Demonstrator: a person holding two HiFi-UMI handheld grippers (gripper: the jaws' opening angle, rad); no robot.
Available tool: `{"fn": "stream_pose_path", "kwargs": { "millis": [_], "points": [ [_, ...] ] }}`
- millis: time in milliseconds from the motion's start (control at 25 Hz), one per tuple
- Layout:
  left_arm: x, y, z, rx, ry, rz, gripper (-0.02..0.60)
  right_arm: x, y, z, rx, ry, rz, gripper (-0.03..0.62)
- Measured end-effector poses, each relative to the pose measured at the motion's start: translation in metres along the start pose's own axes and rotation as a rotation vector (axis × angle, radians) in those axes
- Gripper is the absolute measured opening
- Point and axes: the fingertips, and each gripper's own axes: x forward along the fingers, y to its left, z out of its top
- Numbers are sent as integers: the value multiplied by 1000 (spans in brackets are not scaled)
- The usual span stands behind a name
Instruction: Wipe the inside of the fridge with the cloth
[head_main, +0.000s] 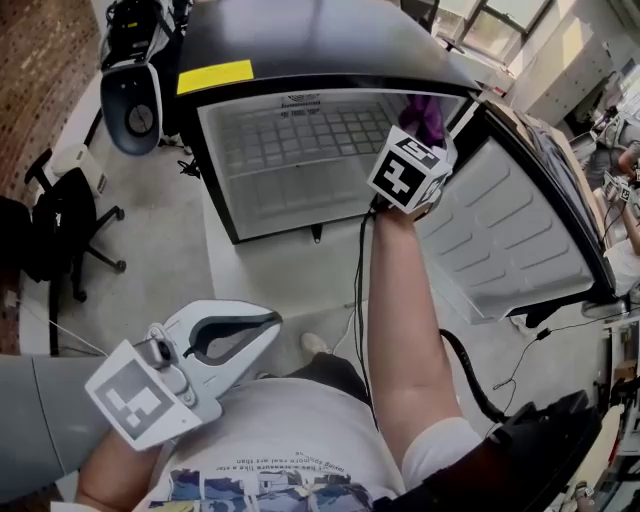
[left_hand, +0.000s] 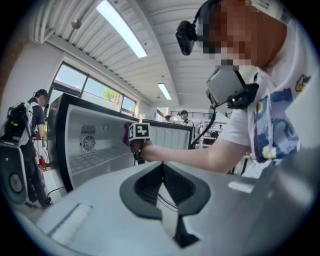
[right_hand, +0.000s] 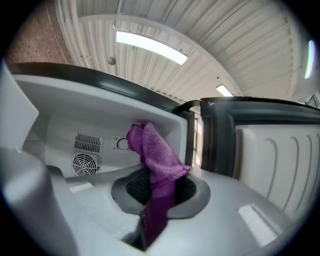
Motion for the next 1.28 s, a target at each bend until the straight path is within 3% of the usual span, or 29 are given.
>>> {"fn": "stream_pose_path", "kwargs": {
  "millis": [480, 920, 1040, 1280],
  "points": [
    [15, -23, 9, 34, 45, -78, 6, -27, -20, -2, -11, 20, 24, 55],
    [43, -23, 27, 59, -5, -97, 5, -56, -42, 0, -27, -11, 70, 55],
    [42, -23, 28, 58, -13, -86, 5, -72, -42, 5, -47, -26, 141, 55],
    [47, -21, 22, 28, -10, -47, 5, -84, 0, -4, -59, -8, 402, 55]
  ]
}}
